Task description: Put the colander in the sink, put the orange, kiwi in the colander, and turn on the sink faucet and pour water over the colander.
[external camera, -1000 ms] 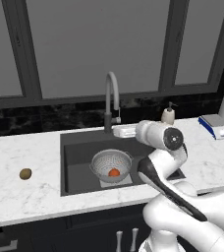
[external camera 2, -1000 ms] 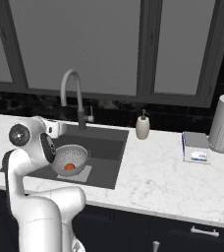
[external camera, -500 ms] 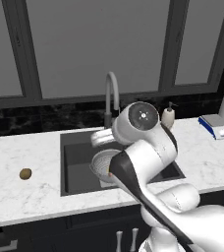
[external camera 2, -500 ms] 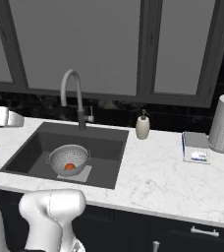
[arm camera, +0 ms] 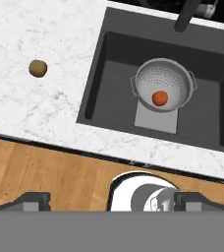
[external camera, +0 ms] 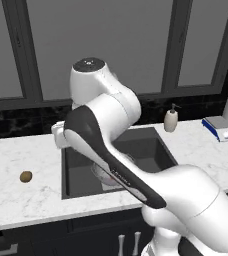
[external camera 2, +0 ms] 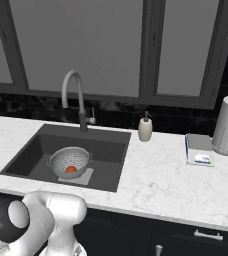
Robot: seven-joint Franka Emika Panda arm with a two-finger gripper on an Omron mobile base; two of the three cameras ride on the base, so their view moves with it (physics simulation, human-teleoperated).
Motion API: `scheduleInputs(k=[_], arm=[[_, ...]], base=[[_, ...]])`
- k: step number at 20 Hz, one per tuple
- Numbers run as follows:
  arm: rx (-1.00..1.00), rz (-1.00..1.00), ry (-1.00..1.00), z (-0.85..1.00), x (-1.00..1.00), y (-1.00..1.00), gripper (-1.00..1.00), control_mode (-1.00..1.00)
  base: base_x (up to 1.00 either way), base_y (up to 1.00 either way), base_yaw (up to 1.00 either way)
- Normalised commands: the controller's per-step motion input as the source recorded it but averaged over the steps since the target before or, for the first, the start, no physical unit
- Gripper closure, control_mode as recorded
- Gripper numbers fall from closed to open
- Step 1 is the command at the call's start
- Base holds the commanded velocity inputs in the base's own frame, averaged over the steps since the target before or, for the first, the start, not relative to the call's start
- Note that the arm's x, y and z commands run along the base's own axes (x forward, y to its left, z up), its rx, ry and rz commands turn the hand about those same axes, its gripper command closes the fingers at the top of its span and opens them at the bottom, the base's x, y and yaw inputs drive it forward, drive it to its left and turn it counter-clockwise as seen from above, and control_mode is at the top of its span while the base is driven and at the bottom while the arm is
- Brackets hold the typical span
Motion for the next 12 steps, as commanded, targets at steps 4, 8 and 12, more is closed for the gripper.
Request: scheduleInputs(k=[4, 8, 12], arm=[[-0.02, 0.00, 0.20, -0.78, 0.46, 1.00, -1.00, -1.00], [-0.01, 0.00, 0.21, -1.00, 0.61, 0.97, -1.00, -1.00], [0.00, 0.00, 0.18, -0.98, 0.81, 0.45, -1.00, -1.00]], base=[[0.00, 0.00, 0.00], [0.00, 0.00, 0.00], [0.00, 0.00, 0.00]])
